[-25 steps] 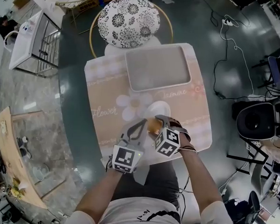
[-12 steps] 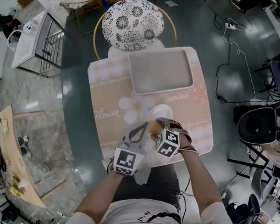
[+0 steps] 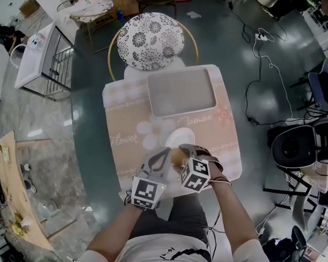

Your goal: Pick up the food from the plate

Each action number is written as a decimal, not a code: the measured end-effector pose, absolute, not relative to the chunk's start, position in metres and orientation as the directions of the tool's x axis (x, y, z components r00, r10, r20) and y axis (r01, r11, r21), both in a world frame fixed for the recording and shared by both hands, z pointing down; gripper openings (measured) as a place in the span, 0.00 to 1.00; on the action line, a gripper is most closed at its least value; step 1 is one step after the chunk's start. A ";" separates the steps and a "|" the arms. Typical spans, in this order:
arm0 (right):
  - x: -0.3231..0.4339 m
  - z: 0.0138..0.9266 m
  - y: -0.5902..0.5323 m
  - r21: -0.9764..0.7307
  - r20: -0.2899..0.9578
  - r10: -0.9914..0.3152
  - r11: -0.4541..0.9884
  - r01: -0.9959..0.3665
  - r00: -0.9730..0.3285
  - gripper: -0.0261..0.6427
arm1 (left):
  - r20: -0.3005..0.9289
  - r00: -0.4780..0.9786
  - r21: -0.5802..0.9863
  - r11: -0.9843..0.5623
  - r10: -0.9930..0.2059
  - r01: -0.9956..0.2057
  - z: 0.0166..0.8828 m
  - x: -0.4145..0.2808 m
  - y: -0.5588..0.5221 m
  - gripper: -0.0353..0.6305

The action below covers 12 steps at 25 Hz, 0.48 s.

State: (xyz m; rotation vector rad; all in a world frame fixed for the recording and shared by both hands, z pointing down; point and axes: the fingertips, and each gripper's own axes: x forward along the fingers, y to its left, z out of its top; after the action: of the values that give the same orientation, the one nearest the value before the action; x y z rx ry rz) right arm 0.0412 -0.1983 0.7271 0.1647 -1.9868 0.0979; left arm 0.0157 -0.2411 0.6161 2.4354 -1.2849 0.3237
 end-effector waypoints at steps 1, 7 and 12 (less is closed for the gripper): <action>0.040 0.720 -0.197 0.012 0.912 -0.074 0.988 -0.156 -0.403 0.48 | 0.362 0.562 0.210 -0.523 -0.744 -0.826 0.610 0.016 -0.240 0.06; 0.037 0.663 -0.191 0.061 0.901 -0.120 0.986 -0.152 -0.418 0.48 | 0.368 0.562 0.216 -0.520 -0.741 -0.826 0.566 0.013 -0.230 0.06; 0.032 0.611 -0.189 0.121 0.878 -0.190 0.976 -0.180 -0.440 0.48 | 0.339 0.566 0.206 -0.528 -0.751 -0.824 0.519 0.007 -0.223 0.06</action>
State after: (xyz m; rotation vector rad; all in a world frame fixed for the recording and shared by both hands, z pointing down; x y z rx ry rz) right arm 0.0323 -0.1894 0.6113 0.2617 -2.0363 -0.0113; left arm 0.0069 -0.2233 0.5189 2.4612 -1.2867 0.2964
